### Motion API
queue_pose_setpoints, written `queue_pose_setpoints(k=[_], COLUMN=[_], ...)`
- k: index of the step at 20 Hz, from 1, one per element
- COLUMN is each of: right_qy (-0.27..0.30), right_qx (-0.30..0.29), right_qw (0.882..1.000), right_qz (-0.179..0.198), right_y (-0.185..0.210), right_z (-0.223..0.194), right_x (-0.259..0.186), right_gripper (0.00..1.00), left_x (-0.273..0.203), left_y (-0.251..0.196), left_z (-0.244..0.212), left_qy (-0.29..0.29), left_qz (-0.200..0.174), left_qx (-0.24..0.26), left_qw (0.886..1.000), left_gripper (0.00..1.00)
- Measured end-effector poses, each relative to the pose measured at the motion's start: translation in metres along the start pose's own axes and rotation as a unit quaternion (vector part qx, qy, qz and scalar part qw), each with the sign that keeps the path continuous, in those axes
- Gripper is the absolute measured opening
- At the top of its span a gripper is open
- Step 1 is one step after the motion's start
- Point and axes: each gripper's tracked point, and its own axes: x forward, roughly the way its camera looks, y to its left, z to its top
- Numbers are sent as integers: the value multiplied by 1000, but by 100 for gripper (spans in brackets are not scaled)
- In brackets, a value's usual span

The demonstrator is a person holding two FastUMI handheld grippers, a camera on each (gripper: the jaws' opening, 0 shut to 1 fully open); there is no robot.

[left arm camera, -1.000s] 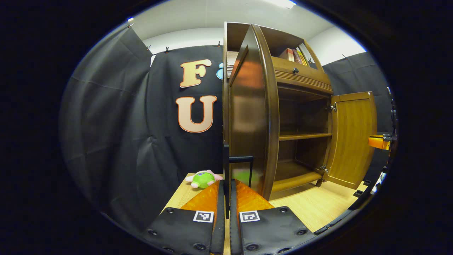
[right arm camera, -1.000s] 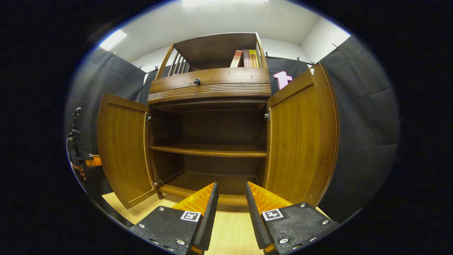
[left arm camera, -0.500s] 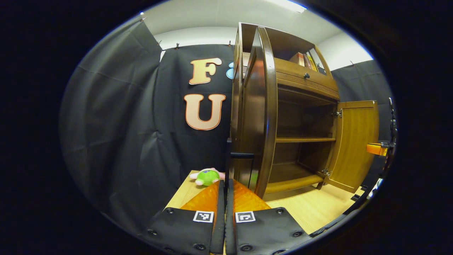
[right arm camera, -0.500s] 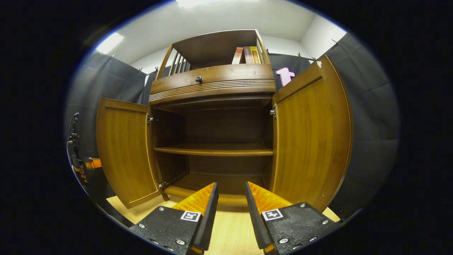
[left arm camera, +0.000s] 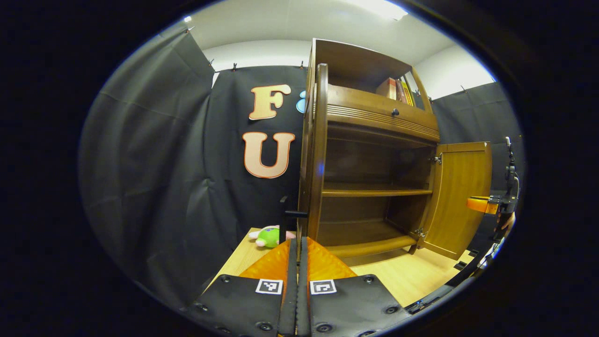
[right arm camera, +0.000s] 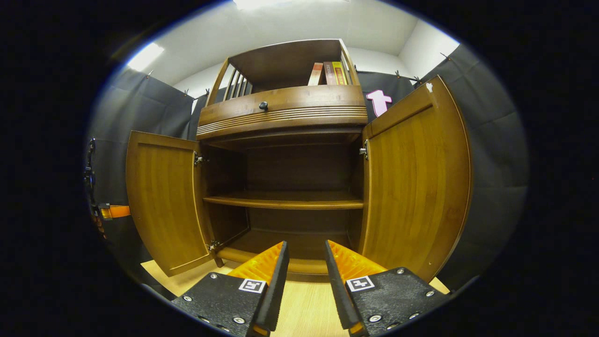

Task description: Open the right door of the double-door shoe cabinet with the right hand, and open the left door with the left hand.

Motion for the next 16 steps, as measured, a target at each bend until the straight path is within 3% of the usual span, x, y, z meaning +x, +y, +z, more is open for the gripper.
queue_pose_setpoints(k=[2,3,4,5,6,8,10,11,12,13,14,16], right_qy=[-4,-6,-11,-15,-20,-27,-32,-34,-37,-41,-44,-50], right_qx=[-2,-4,-7,-12,-14,-11,-3,-1,0,0,-2,-6], right_qw=[1000,1000,1000,1000,1000,999,999,999,999,999,999,998], right_qz=[-4,-5,-8,-12,-14,-16,-15,-15,-18,-23,-29,-39], right_y=[-3,-5,-7,-10,-12,-15,-19,-21,-25,-30,-35,-44], right_z=[10,14,20,26,32,44,53,57,61,65,68,75], right_x=[-1,-1,-3,-4,-5,-7,-10,-11,-12,-13,-15,-17], right_gripper=[48,48,48,39,39,67,74,89,69,92,82,98], left_x=[0,1,1,3,6,14,24,28,32,32,35,39], left_y=[-21,-29,-35,-38,-42,-45,-53,-57,-59,-61,-62,-64], left_z=[13,21,29,34,41,56,65,68,71,73,75,79], left_qy=[-4,-7,-12,-17,-22,-30,-32,-33,-32,-33,-34,-37], left_qz=[-21,-29,-34,-35,-30,-18,-9,-10,-6,-3,3,9], left_qx=[-7,-11,-13,-13,-11,-1,5,7,9,12,14,16], left_qw=[1000,999,999,999,999,999,999,999,999,999,999,999], left_gripper=[7,2,7,9,11,22,27,34,39,45,50,61])
